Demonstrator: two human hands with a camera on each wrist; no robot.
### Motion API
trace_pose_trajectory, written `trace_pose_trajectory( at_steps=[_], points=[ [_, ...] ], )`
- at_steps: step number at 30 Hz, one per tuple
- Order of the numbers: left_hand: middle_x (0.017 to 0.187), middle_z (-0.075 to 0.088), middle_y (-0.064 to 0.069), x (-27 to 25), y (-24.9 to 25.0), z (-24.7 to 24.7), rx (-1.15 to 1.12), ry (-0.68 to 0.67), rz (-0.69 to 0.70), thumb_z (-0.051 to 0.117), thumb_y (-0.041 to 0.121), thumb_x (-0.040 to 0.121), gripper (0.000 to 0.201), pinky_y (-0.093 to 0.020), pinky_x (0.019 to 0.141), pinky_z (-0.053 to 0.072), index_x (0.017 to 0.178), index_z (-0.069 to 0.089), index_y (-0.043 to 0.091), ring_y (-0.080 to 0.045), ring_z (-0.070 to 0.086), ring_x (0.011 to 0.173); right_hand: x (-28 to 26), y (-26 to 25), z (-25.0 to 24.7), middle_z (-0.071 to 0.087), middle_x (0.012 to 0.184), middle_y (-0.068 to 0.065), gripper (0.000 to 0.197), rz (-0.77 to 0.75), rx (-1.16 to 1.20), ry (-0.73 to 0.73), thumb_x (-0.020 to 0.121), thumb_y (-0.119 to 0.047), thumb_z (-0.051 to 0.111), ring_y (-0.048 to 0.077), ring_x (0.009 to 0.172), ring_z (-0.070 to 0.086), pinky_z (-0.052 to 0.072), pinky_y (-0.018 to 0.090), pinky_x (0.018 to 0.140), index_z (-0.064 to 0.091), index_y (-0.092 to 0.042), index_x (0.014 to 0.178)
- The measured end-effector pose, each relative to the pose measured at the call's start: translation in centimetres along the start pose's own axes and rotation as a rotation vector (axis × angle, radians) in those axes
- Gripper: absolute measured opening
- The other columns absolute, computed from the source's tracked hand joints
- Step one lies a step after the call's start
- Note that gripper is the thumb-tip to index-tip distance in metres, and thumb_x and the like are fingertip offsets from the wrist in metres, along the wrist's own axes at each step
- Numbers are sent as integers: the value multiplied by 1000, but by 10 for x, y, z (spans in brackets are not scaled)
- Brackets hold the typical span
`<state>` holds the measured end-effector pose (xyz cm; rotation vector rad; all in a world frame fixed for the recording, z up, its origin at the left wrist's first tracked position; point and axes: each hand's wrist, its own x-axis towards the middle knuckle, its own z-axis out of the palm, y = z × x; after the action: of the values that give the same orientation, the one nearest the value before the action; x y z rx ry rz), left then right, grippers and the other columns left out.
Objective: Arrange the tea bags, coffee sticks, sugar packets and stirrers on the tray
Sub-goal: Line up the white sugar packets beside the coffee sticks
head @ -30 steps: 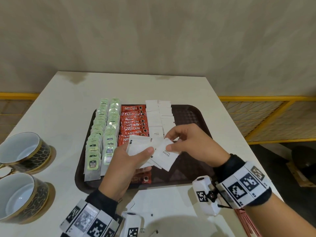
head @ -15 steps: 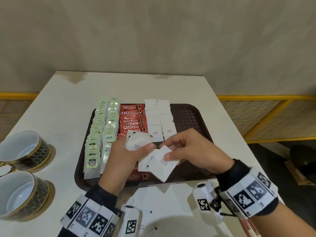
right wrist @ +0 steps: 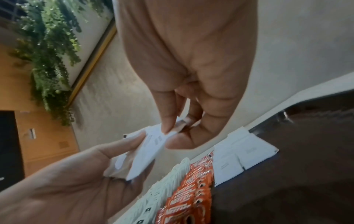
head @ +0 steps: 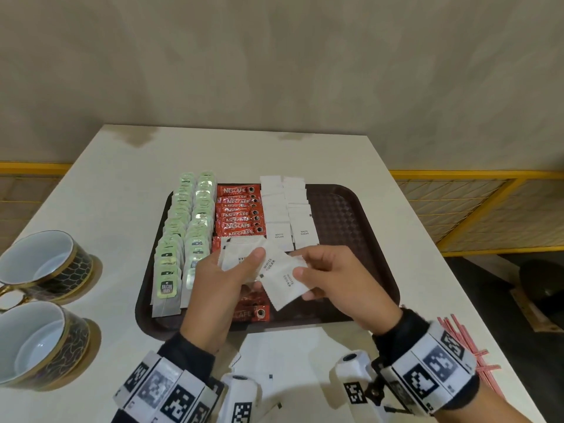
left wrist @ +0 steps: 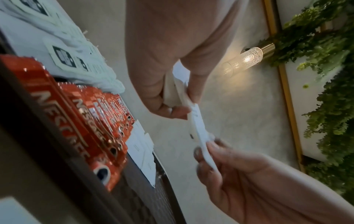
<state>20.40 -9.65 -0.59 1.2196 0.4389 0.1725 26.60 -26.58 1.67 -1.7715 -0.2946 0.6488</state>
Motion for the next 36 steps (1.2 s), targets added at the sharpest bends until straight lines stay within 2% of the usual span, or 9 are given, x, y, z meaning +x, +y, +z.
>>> trace_pose_trajectory(
  at_steps=[5,10,15,20,22,25,29,31,36],
  points=[
    [92,76,-2,6,5,-14,122,62,33,73,17,81,21,-28,63,50,102,71,13,-17,73,80,-1,-9,-28,73,86,-3,22,-111,-375,96,82,2,71,9,78,66,53,22,68,75,-16,95],
    [76,75,-1,9,11,-11,254,-30,35,77,13,77,12,-23,52,50,88,72,12,-8,66,59,2,-34,-19,70,75,-1,10,-185,-475,-72,74,-10,82,5,66,58,47,15,64,75,-15,80],
    [66,71,-1,10,16,-4,274,-119,17,75,13,76,10,-18,45,47,84,70,8,-5,60,49,21,-33,-10,68,79,-5,22,-191,-466,-32,70,-11,85,0,57,54,47,15,61,70,-15,86],
    [76,75,1,16,15,-9,218,-32,18,72,18,80,8,-20,47,49,87,71,14,-9,66,60,36,-28,-9,65,70,-2,16,-126,-446,-115,72,-5,83,2,60,58,49,17,63,72,-8,83],
    [82,76,1,17,14,-15,172,44,20,69,21,83,12,-20,49,50,93,70,16,-10,69,68,48,-24,-18,64,66,-3,15,-92,-449,-74,72,-4,82,5,58,59,50,19,61,72,-9,81],
    [86,75,-2,16,11,-28,139,133,10,67,25,85,16,-19,49,48,99,68,18,-7,67,65,72,-14,-36,63,63,1,16,6,-433,56,74,-1,80,10,55,61,52,23,60,67,-9,77],
    [89,73,-9,14,8,-37,104,188,-10,68,26,84,26,-16,44,45,106,68,13,-4,63,53,103,-5,-42,63,75,15,18,148,-337,73,77,10,73,24,70,65,59,27,61,63,-5,73],
    [89,73,-9,13,8,-39,103,190,-10,68,27,84,27,-16,45,46,108,67,13,-4,63,53,116,0,-39,65,80,17,20,191,-364,81,77,13,72,26,71,67,57,27,53,61,-4,71],
    [97,74,-5,12,4,-44,127,204,0,67,31,84,35,-23,56,53,116,64,17,-11,71,73,134,11,-33,67,88,20,22,225,-409,128,75,13,74,32,81,71,55,27,53,61,-4,70]
  ],
)
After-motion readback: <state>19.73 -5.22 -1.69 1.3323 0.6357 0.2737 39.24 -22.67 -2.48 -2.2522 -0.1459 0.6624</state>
